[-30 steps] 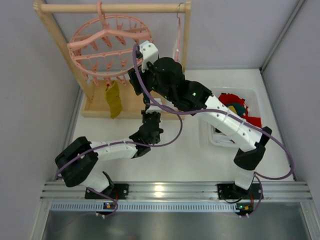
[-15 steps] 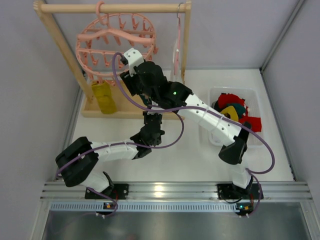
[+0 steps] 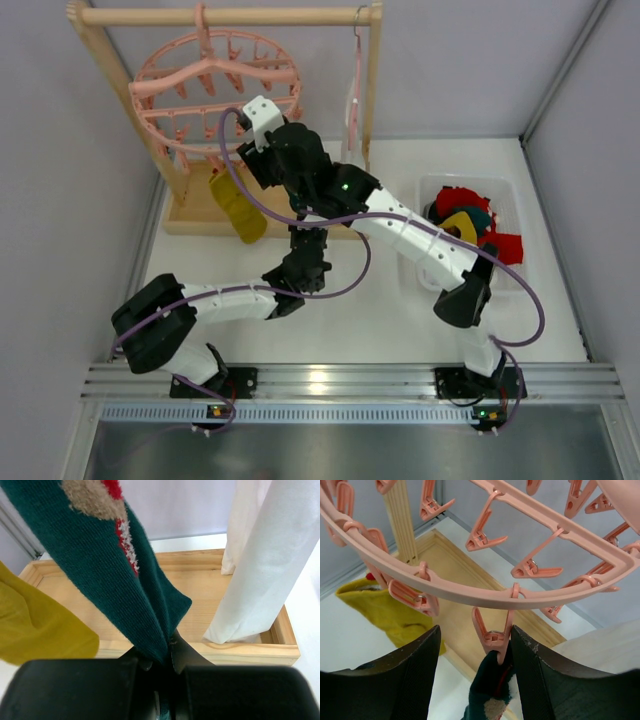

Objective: Remove the socks clipped to the hanger

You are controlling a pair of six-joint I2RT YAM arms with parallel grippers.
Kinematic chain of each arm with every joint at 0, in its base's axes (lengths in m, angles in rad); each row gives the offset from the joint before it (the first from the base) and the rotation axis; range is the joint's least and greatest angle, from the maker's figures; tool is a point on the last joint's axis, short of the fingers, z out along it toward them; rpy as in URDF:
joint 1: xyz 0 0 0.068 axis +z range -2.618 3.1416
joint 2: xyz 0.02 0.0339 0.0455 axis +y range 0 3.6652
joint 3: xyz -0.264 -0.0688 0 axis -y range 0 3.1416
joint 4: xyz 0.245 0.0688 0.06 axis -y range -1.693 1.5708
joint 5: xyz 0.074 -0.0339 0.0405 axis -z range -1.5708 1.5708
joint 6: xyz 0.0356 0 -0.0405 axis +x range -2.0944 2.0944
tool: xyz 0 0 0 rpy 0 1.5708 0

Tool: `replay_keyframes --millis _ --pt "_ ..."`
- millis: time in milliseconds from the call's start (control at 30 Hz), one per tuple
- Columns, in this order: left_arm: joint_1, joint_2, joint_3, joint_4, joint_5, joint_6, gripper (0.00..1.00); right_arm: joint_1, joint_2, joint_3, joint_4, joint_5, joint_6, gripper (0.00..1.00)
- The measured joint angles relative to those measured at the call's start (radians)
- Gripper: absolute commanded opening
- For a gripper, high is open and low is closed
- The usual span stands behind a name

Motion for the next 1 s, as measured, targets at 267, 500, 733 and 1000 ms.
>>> replay_keyframes --millis 267,500,733,1000 --pt "-0.006 0.000 0.001 0.000 0.000 0.004 0.00 -0.011 0.049 0.020 0.021 0.021 -0.035 0.52" --pt "-0.011 0.000 0.003 0.000 0.000 0.007 0.00 -0.027 0.062 0.020 0.045 0.022 -0.050 0.46" --pt "-0.012 0.000 0.004 0.000 0.001 0.008 0.00 -0.028 0.062 0.020 0.063 0.019 -0.054 0.16" --pt "-0.015 0.000 0.004 0.000 0.001 0.005 0.00 -0.028 0.062 0.019 0.078 -0.005 -0.033 0.11"
